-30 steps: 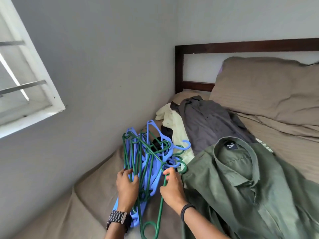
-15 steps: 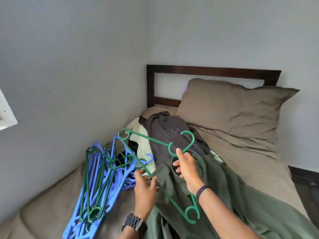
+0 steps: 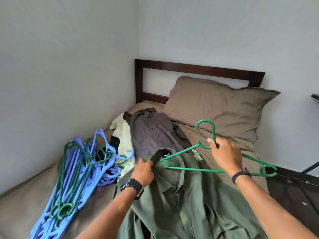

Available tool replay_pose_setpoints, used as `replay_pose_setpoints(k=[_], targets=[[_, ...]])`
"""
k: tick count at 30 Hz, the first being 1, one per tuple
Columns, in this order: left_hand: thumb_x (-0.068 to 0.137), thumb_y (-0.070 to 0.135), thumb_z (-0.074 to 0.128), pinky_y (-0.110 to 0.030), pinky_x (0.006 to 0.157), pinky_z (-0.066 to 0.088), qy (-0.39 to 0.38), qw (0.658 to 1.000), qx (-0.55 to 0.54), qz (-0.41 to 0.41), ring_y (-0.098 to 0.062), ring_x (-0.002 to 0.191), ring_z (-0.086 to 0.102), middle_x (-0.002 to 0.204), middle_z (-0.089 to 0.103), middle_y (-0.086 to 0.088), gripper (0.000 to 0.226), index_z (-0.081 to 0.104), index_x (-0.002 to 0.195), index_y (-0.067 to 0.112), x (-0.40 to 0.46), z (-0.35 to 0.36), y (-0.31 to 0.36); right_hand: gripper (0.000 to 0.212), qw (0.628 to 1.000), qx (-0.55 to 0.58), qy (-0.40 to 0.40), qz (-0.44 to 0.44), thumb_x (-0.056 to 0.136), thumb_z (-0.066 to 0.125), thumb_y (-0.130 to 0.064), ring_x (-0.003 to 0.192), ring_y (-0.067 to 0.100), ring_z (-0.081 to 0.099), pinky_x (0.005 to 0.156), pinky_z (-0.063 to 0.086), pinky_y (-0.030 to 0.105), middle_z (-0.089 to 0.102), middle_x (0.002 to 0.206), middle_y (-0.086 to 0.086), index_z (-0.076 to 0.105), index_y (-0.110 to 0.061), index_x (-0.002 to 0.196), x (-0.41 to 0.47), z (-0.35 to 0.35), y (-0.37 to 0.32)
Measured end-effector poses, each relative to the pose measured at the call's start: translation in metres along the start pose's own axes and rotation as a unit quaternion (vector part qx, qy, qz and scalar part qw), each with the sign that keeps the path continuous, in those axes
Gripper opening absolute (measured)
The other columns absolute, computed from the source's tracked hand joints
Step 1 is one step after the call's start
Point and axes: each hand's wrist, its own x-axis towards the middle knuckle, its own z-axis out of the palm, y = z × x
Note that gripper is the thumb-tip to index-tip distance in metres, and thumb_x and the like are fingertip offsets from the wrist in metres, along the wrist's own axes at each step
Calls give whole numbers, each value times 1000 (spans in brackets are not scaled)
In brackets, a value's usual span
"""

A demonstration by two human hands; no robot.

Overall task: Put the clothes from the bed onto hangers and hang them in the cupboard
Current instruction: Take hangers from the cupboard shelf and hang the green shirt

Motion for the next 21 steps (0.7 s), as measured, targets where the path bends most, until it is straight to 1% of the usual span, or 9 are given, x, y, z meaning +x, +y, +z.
replay_pose_setpoints(k=[2,5,8,10,12,15,17,19,21], targets=[[84,14,53,-35,97,42,1,999,33,18,-34,110,54,118,51,-14,42,56,126,16,1,-2,-4,39,1000,-8,-13,-25,95,51,-38,87,41,62,71,40,41,69,87,22,62,-8,74,0,9,-5],[86,16,58,-35,83,45,36,998,34,43,-31,104,58,108,62,-12,21,62,105,11,-5,-12,-4,38,996,-20,-45,-68,96,48,-41,91,38,62,75,40,40,70,87,17,61,-12,75,-1,25,-19],[84,16,61,-37,75,48,86,995,-10,49,-29,92,61,94,67,-10,10,62,94,14,-11,-25,-1,43,992,-14,-84,-91,97,45,-42,92,37,61,76,37,38,70,86,13,42,-20,61,0,32,-32],[85,16,63,-34,75,48,104,990,-46,78,-24,87,62,91,69,-6,10,64,95,16,-17,-34,4,47,989,10,-117,-87,98,45,-41,90,37,59,71,31,37,68,84,13,31,-22,57,1,32,-40],[85,15,64,-29,75,47,116,983,-74,120,-19,84,61,89,68,-3,12,66,97,17,-22,-43,9,47,985,45,-149,-76,98,45,-42,90,36,58,70,31,35,65,80,12,34,-21,57,2,35,-47],[86,13,64,-25,67,43,131,970,-137,150,-12,71,56,74,61,4,11,63,95,19,-29,-56,15,46,976,92,-189,-64,95,46,-47,93,36,60,75,39,37,70,89,12,40,-20,58,-3,49,-65],[86,15,63,-25,60,41,134,963,-178,151,-10,61,50,63,54,6,8,56,89,19,-30,-63,17,47,969,115,-211,-65,94,46,-49,95,36,59,74,39,36,69,92,13,39,-20,58,-10,61,-81],[87,24,64,-22,53,34,131,965,-189,126,-11,56,44,63,51,3,19,48,85,15,-30,-69,15,46,962,132,-230,-72,95,45,-50,96,34,58,74,37,36,67,94,15,35,-24,58,-18,68,-97],[85,30,67,-21,52,33,125,970,-178,104,-13,59,43,67,51,-2,30,43,86,13,-28,-72,7,41,956,140,-244,-86,95,47,-48,97,32,58,76,38,36,66,92,14,38,-24,62,-20,71,-106]])
